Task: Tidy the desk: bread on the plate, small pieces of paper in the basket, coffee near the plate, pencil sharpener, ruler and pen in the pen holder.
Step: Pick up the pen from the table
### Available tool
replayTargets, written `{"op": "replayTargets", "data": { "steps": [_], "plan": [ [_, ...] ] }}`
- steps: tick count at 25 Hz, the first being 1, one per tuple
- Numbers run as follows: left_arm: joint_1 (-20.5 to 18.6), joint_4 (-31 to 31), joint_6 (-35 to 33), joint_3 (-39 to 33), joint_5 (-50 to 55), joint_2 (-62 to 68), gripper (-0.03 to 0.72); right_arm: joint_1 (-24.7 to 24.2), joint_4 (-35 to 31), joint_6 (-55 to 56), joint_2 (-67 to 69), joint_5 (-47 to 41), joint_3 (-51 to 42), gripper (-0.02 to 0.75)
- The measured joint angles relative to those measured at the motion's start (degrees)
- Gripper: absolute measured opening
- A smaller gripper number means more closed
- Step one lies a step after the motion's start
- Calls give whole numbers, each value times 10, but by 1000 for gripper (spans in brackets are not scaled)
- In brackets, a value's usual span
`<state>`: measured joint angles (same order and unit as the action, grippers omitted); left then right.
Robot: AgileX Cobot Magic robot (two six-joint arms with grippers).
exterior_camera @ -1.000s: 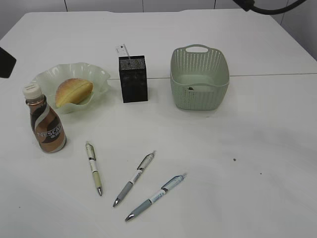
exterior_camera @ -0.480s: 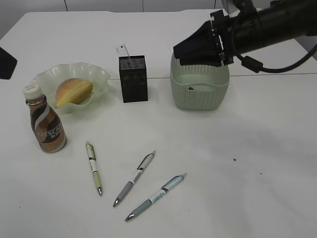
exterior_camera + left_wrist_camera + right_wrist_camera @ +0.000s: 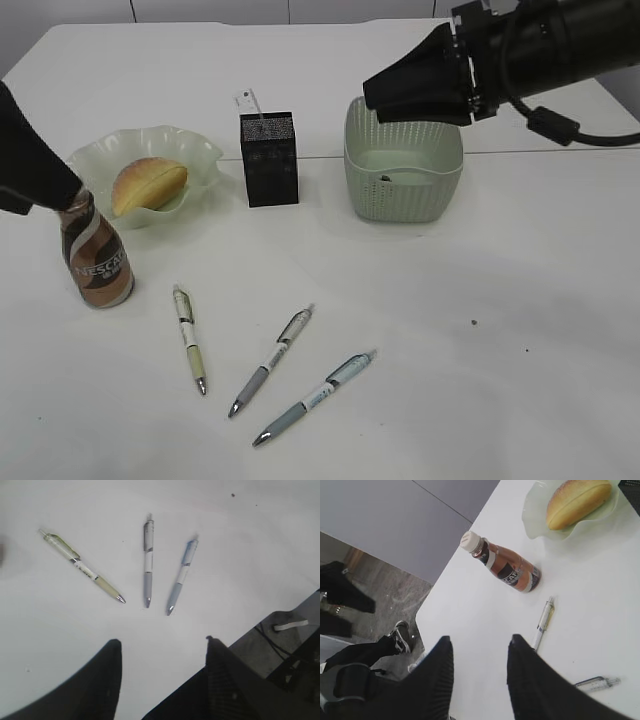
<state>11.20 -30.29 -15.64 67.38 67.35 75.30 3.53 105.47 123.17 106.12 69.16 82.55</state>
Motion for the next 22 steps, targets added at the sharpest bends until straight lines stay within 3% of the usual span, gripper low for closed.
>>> {"op": "replayTargets", "data": {
  "steps": [3,10,22],
  "plan": [
    [27,22,-11,0,-19,28,397,0,0,-11,-37,0,-41,267],
    [133,73,-15,0,-85,109,396,0,0,-48,-73,0,-115,266],
    [167,82,-17,1,-181,247,396,-2,0,-112,-73,-3,-136,265]
  ]
}}
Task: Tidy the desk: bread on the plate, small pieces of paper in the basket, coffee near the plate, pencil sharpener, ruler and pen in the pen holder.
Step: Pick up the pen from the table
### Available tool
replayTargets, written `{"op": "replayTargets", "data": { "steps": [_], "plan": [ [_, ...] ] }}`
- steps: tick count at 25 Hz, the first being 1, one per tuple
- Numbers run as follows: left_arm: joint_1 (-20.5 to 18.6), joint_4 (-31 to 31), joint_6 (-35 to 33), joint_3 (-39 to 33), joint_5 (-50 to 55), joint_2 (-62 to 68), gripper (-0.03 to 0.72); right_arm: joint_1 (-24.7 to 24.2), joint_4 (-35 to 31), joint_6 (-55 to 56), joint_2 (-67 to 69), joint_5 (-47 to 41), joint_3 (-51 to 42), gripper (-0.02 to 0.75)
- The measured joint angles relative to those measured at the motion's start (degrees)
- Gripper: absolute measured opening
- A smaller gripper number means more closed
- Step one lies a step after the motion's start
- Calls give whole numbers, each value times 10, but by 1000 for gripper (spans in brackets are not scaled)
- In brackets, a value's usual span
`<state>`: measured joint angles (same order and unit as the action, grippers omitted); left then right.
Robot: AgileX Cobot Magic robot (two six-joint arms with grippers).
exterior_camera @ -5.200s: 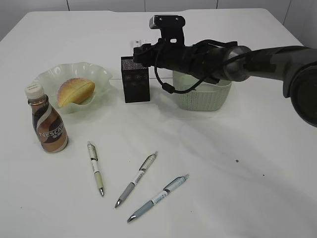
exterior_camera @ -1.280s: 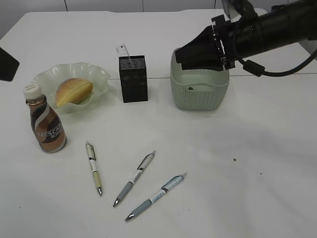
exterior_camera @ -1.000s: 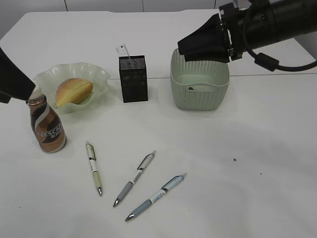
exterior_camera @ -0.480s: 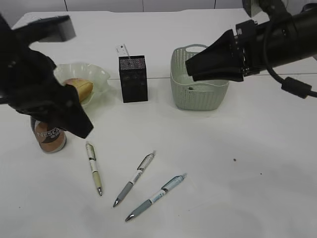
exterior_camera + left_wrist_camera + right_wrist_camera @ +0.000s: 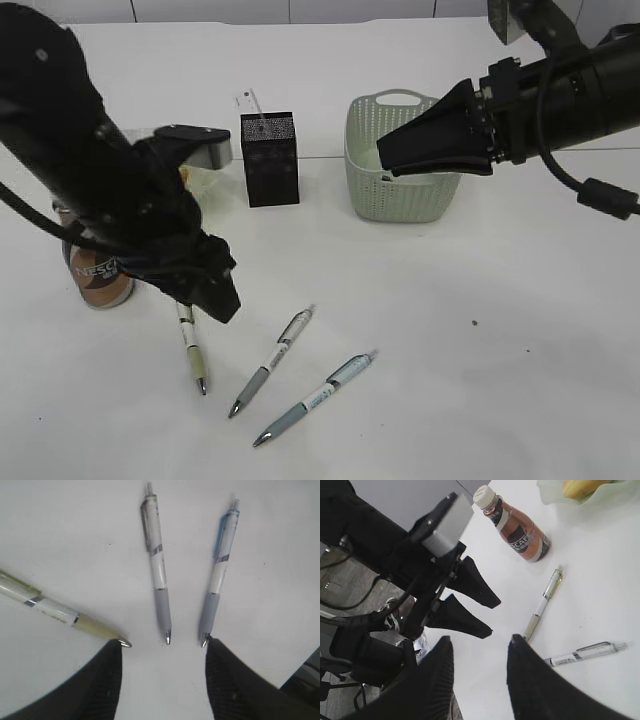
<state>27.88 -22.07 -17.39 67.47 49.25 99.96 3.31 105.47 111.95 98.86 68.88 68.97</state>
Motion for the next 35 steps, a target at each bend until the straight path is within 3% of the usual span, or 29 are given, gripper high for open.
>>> {"op": "replayTargets", "data": {
  "steps": [7,13,16,22,35],
  "plan": [
    [46,20,-1,55,-5,68,386,0,0,4,0,-1,0,265],
    [52,38,24,116,22,116,382,-5,0,-3,0,-1,0,265],
    [52,48,39,137,42,133,382,-30,0,-18,0,-1,0,265],
    [52,86,82,146,64,160,382,-65,0,-34,0,-2,0,265],
    [97,92,99,148,45,214,365,-66,0,-73,0,-2,0,265]
  ]
}}
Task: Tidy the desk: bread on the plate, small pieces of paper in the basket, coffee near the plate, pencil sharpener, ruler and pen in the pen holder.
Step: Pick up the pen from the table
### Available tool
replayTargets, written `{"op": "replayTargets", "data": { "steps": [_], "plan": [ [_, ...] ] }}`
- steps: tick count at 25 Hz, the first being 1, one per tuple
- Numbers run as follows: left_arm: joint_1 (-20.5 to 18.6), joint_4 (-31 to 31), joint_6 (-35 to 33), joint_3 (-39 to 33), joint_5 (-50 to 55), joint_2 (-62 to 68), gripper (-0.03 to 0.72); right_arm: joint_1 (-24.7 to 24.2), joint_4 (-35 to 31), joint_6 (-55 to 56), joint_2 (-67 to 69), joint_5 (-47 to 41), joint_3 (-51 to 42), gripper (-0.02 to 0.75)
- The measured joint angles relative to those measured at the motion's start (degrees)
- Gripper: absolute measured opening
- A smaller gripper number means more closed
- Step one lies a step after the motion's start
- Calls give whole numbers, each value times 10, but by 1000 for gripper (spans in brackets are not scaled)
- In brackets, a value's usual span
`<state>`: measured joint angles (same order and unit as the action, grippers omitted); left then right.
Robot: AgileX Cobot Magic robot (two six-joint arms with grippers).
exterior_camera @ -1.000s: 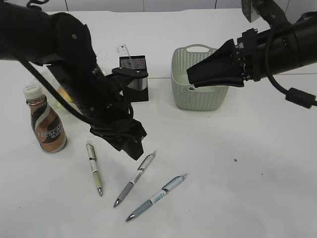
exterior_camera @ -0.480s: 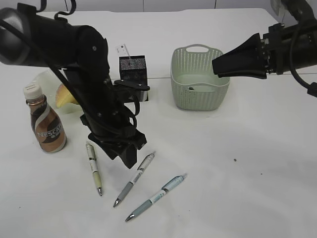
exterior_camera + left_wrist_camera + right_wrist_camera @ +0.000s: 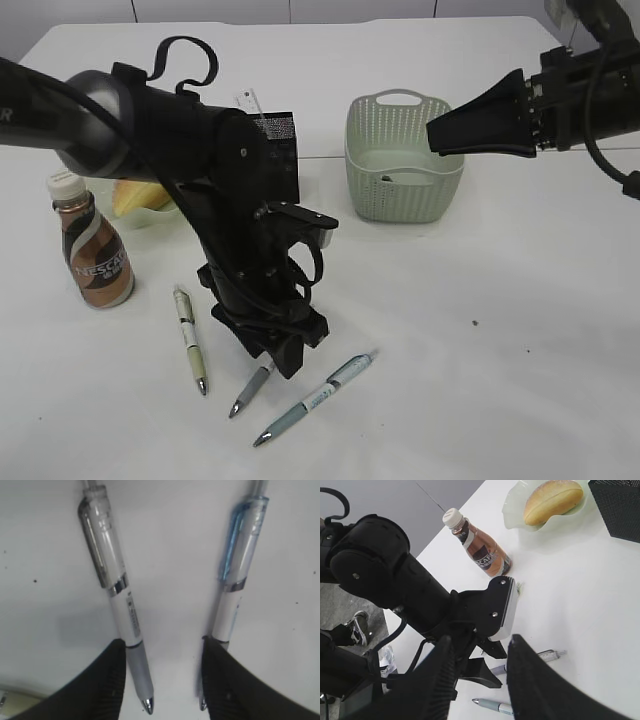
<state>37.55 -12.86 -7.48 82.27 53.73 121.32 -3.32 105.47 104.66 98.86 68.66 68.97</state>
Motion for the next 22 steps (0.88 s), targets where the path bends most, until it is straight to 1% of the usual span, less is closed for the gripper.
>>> {"op": "replayTargets", "data": {
  "steps": [10,15,22],
  "plan": [
    [0,14,14,31,-12,38,364,0,0,-2,0,0,0,265],
    [0,26,21,32,-12,47,364,0,0,-2,0,0,0,265],
    [0,28,23,33,-9,55,363,0,0,-2,0,0,0,265]
  ]
}}
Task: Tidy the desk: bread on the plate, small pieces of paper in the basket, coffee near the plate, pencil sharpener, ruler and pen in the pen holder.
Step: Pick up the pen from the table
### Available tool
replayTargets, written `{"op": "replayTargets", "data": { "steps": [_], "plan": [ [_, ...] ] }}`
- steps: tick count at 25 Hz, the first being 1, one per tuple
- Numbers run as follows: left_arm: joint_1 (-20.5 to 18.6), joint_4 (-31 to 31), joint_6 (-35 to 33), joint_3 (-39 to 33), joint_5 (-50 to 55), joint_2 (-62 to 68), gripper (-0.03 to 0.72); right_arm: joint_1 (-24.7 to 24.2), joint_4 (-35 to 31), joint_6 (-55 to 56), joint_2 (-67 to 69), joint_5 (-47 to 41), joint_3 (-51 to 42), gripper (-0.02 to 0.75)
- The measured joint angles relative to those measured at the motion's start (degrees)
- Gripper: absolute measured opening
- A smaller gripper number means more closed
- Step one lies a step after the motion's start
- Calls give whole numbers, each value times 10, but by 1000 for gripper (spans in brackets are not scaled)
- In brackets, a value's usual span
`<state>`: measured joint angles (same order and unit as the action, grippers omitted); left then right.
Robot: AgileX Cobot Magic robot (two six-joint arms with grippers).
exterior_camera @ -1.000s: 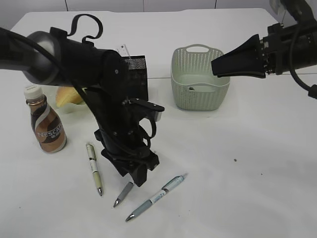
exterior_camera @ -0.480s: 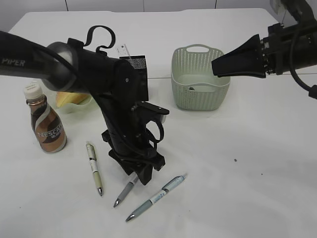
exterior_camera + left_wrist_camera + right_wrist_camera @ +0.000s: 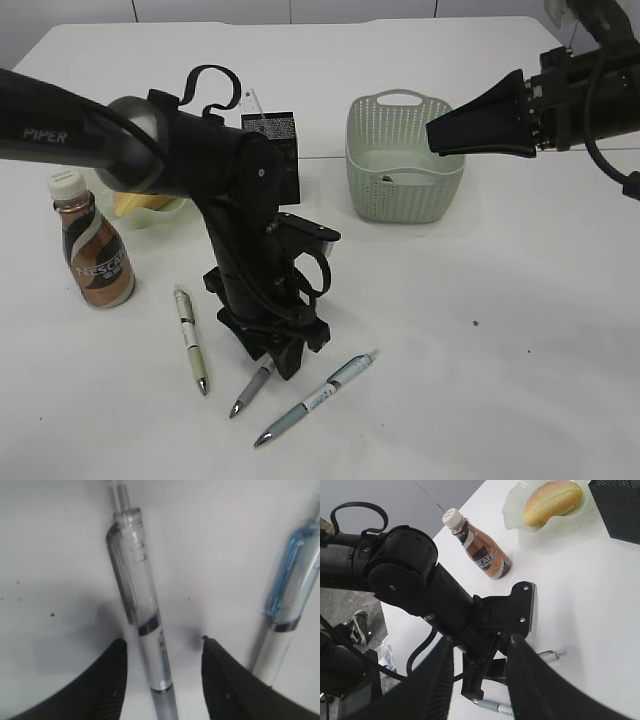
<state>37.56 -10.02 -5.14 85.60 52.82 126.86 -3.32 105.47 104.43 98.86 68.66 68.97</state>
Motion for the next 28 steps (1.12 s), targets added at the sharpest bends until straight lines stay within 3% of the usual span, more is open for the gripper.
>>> {"op": "replayTargets", "data": {
  "steps": [3,10,28],
  "plan": [
    [0,1,1,3,3,2,333,0,0,0,0,0,0,265],
    [0,9,1,4,13,4,87,0,0,0,0,0,0,265],
    [0,-2,11,4,44,-65,64,0,0,-1,0,0,0,265]
  ]
}}
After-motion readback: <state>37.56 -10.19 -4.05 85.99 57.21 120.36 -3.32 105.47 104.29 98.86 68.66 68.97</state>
